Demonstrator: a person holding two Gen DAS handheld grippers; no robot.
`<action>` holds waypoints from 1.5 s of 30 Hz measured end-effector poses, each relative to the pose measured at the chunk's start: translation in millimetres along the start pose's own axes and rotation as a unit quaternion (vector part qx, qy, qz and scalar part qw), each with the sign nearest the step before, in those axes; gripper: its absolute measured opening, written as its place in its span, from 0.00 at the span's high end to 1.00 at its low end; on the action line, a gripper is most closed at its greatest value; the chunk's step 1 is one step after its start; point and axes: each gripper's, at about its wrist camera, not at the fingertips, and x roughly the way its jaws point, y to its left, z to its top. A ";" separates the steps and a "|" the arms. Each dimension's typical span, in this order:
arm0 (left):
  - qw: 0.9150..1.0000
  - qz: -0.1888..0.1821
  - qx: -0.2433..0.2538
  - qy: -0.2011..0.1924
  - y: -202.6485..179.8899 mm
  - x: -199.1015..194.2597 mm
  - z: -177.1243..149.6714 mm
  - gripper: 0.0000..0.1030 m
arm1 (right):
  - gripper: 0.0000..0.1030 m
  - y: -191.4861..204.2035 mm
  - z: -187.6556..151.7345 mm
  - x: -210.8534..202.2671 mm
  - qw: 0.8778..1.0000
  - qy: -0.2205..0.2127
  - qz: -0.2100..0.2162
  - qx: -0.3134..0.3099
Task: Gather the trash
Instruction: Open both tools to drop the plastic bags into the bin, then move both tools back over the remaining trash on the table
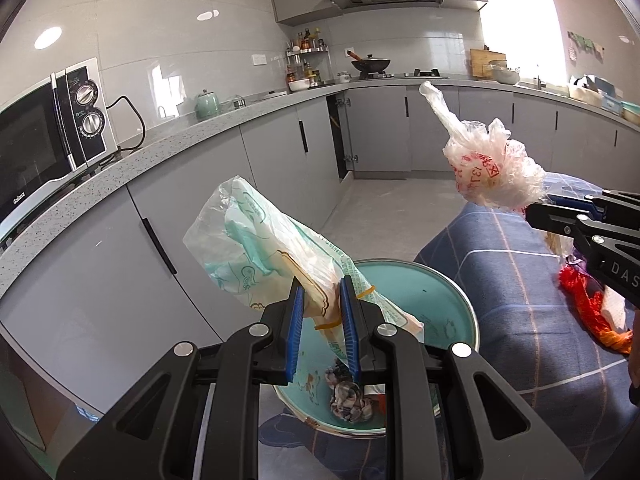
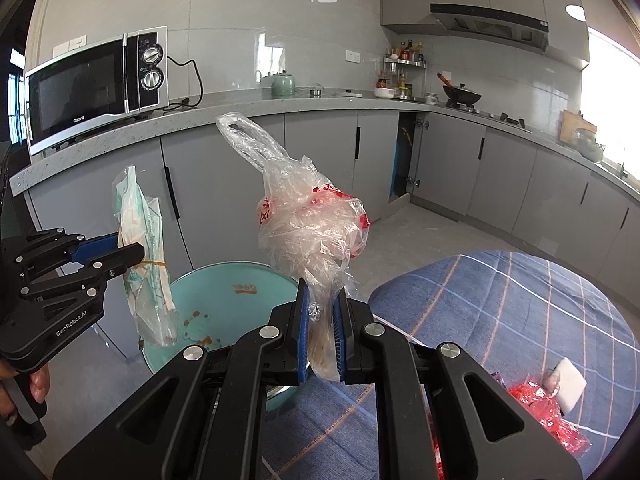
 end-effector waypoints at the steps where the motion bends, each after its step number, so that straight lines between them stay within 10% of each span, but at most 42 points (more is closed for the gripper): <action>1: 1.000 0.001 0.000 0.000 1.2 0.4 0.3 0.81 | 0.89 0.9 0.6 0.8 1.000 0.000 0.001 -0.001; 33: 1.000 0.008 -0.012 0.009 10.4 8.9 -2.9 0.78 | 0.86 25.0 -2.2 32.2 0.999 0.029 0.025 -0.029; 37: 1.000 0.020 -0.020 0.003 13.7 7.8 -3.0 0.53 | 0.64 27.2 -4.3 36.8 0.999 0.028 0.025 -0.029; 45: 0.999 0.028 -0.027 -0.001 17.0 7.4 -2.6 0.38 | 0.58 21.3 -8.3 36.8 0.999 0.028 0.020 -0.017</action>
